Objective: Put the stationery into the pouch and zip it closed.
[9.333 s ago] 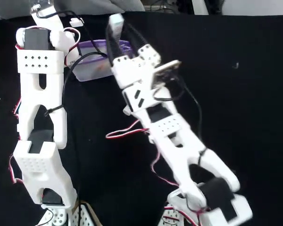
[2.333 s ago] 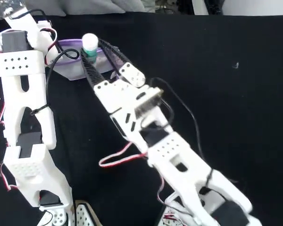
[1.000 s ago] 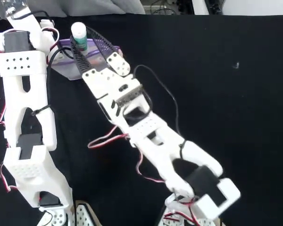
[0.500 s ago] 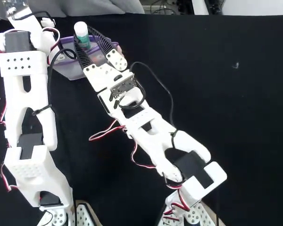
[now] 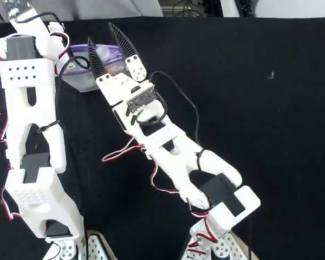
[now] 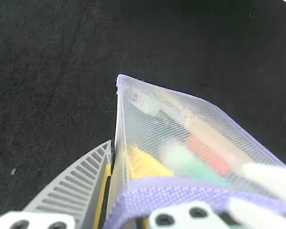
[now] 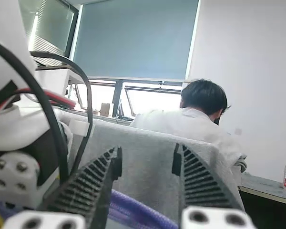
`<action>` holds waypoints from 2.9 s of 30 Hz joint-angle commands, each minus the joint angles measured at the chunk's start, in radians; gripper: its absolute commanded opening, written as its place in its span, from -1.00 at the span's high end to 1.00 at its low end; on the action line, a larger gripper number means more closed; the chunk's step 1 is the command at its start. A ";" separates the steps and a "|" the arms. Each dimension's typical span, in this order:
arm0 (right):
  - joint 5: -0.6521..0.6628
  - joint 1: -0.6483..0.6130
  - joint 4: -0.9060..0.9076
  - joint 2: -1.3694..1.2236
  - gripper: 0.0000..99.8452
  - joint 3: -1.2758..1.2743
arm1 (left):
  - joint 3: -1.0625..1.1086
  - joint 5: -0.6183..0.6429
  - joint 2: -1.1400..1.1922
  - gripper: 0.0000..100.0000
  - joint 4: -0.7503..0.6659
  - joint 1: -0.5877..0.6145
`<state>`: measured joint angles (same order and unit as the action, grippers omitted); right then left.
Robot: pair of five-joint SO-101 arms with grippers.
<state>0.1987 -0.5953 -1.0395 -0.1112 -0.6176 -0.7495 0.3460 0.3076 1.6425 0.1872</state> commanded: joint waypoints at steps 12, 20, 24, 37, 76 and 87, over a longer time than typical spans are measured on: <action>0.008 -0.012 -0.015 0.160 0.67 -0.061 | 0.018 0.002 0.017 0.94 0.002 0.012; 0.002 0.112 0.172 0.323 0.67 -0.044 | 0.018 0.003 0.021 0.94 0.002 0.008; 0.000 0.187 0.374 0.444 0.67 -0.012 | 0.018 0.003 0.021 0.94 0.002 0.007; 0.000 0.284 1.227 0.716 0.67 0.162 | 0.018 0.003 0.021 0.94 0.000 0.004; 0.089 0.164 0.614 0.292 0.67 -0.248 | 0.027 0.003 0.023 0.94 -0.014 0.004; 0.091 0.166 0.609 0.311 0.81 -0.203 | 0.027 0.003 0.023 0.94 -0.014 0.004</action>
<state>0.2816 -0.4219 -0.4028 0.1665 -0.8707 -0.7480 0.3460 0.3076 1.6410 0.1872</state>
